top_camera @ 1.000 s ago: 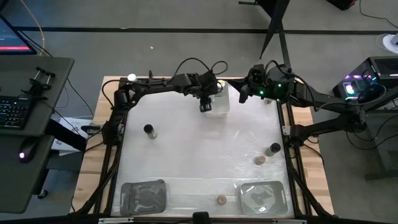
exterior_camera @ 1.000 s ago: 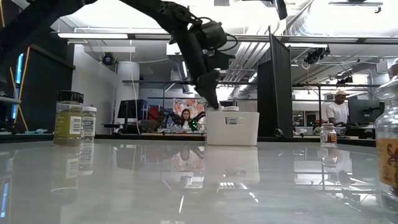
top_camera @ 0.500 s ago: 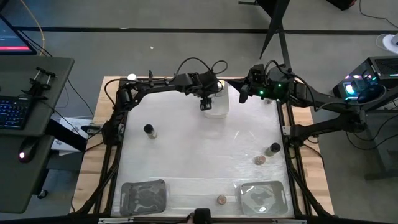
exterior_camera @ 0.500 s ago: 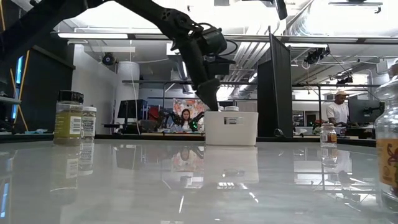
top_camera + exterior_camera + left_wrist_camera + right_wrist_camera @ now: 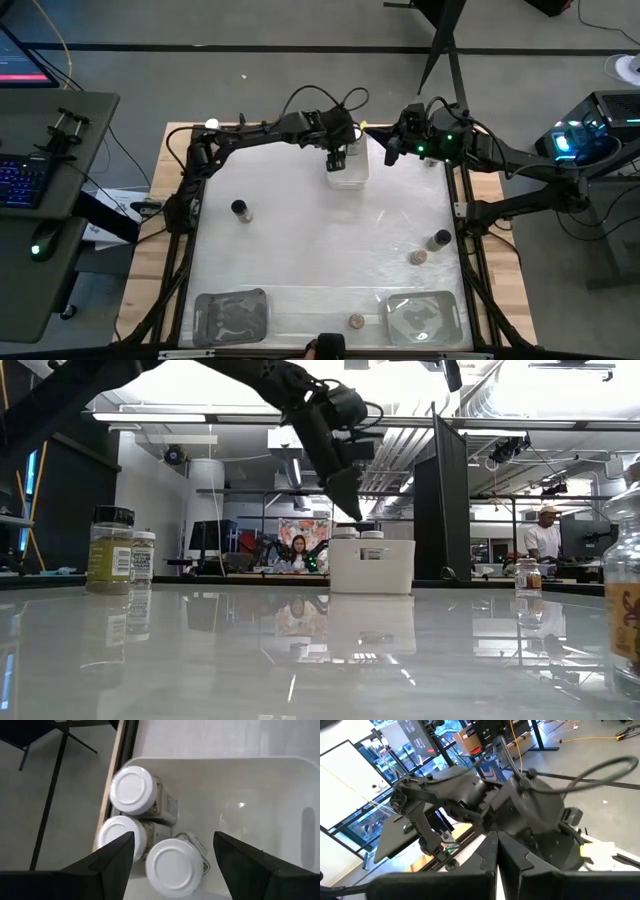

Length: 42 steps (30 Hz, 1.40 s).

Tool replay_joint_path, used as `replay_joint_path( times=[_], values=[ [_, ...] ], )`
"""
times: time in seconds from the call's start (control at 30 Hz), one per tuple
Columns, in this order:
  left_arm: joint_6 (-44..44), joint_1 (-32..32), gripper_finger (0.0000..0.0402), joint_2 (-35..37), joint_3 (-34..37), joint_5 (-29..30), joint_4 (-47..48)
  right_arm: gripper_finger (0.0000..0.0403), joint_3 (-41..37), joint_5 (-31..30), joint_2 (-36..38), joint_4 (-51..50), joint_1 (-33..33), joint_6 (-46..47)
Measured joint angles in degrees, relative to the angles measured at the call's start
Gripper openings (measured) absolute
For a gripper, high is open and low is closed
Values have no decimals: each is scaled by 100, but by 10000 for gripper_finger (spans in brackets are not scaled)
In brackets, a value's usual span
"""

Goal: Sort spices by type
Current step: Put the bottom white seasoning bottle into the white bin

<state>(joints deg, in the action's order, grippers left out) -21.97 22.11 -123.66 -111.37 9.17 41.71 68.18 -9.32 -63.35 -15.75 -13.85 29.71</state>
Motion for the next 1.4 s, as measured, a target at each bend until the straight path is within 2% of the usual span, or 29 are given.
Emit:
replay_joint_path(
  times=[0.13, 0.23, 0.33, 0.4, 0.5, 0.63, 0.73, 0.83, 0.97, 1.07, 1.2, 1.3, 1.4],
  values=[
    [-217, 10, 259, 0, -474, 187, 764, 0, 0, 1, 0, 7, 0, -76],
    [34, 68, 259, 117, -720, 239, 1701, 0, 0, 1, 0, 11, 2, -279],
    [738, 286, 257, 408, -549, -434, 2265, 0, 0, -74, -10, 11, -4, -522],
    [1161, 481, 253, 684, -166, -1047, 2327, 0, 0, -248, -40, 5, -8, -678],
    [1623, 677, 247, 1308, 827, -1598, 1760, 0, 0, -433, -139, -43, -70, -809],
    [2263, 680, 239, 2561, 2633, -2105, 432, 0, 0, -326, -374, -352, -247, -798],
    [2884, 479, 235, 3633, 4039, -2183, -817, 0, 0, 101, -699, -668, -470, -750],
    [3466, 145, 234, 4639, 5235, -2084, -2054, 0, 0, 780, -1255, -831, -742, -502],
    [4221, -315, 233, 5660, 6440, -1871, -3483, 0, 0, 1666, -2215, -565, -907, -456],
    [4526, -578, 232, 6160, 6946, -1831, -4085, 0, 172, 1491, -2885, -648, -931, -397],
    [4548, -840, 207, 6454, 7129, -1211, -4015, 0, 625, 687, -3556, -896, -995, -361],
    [4575, -989, 148, 6495, 7127, -734, -3843, 0, 1051, 610, -3939, -1268, -1070, -407],
    [4590, -1117, 53, 6502, 7127, -597, -3748, 0, 1467, 687, -4212, -1771, -1050, -475]
  ],
)
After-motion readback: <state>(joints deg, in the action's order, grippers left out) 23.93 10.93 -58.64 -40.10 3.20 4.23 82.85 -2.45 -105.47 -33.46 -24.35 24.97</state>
